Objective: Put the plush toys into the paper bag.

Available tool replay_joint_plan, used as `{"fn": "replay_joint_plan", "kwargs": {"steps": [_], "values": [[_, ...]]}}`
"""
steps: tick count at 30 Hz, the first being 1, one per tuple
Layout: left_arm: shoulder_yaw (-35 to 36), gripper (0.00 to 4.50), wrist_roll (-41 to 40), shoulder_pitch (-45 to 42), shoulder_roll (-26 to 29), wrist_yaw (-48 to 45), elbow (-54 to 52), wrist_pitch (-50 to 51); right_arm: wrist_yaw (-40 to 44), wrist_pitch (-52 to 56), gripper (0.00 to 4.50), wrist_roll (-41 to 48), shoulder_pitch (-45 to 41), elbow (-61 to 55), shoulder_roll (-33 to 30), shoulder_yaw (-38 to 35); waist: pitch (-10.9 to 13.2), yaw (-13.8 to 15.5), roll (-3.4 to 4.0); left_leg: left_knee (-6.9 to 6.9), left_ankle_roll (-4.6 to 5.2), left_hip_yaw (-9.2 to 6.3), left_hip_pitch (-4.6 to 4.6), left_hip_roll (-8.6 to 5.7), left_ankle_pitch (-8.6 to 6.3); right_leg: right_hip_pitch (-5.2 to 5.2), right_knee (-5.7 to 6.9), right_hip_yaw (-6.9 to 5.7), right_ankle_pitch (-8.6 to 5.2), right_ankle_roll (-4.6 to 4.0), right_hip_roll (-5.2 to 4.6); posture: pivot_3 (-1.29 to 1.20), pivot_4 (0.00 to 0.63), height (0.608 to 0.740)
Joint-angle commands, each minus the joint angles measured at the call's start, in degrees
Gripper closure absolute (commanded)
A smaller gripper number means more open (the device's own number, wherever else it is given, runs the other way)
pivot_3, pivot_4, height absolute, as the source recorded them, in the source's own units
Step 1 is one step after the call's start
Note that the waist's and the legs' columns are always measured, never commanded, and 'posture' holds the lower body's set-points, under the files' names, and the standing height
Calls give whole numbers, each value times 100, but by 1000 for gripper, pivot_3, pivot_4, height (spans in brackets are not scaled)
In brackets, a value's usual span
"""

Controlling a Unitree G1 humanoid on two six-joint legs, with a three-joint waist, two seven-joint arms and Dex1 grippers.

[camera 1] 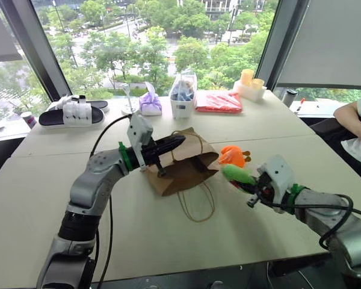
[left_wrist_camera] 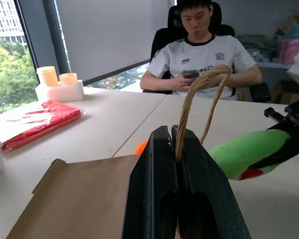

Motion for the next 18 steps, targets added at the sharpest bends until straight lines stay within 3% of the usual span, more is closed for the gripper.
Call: {"fn": "replay_joint_plan", "kwargs": {"steps": [1,7,15,18], "values": [[156,4500,-246,-190,6,-36,-174,117,-270,-77,4472,8,-259,153,436,580,0,10,0,0,0,-1,1,0,0,0,1,0,0,0,0,0,150,740],[87,4500,-398,-196,-17,4,-403,361,-684,-1253,4472,-807,-1079,1826,1534,1682,1,-2,0,5,-1,0,-3,-5,0,0,-1,1,0,0,-3,0,150,740],[105,4500,-502,-121,-94,206,-586,533,-752,-2660,4472,-1418,-1936,3761,2438,2058,1,-6,1,1,-5,-3,-3,-5,1,-6,3,2,0,0,-2,0,150,740],[132,4500,-512,-83,-114,279,-603,546,-799,-3022,3239,-1551,-2066,4255,2690,2025,0,-10,1,1,-10,-3,-3,-5,4,-7,3,2,0,0,-1,0,150,740]]}}
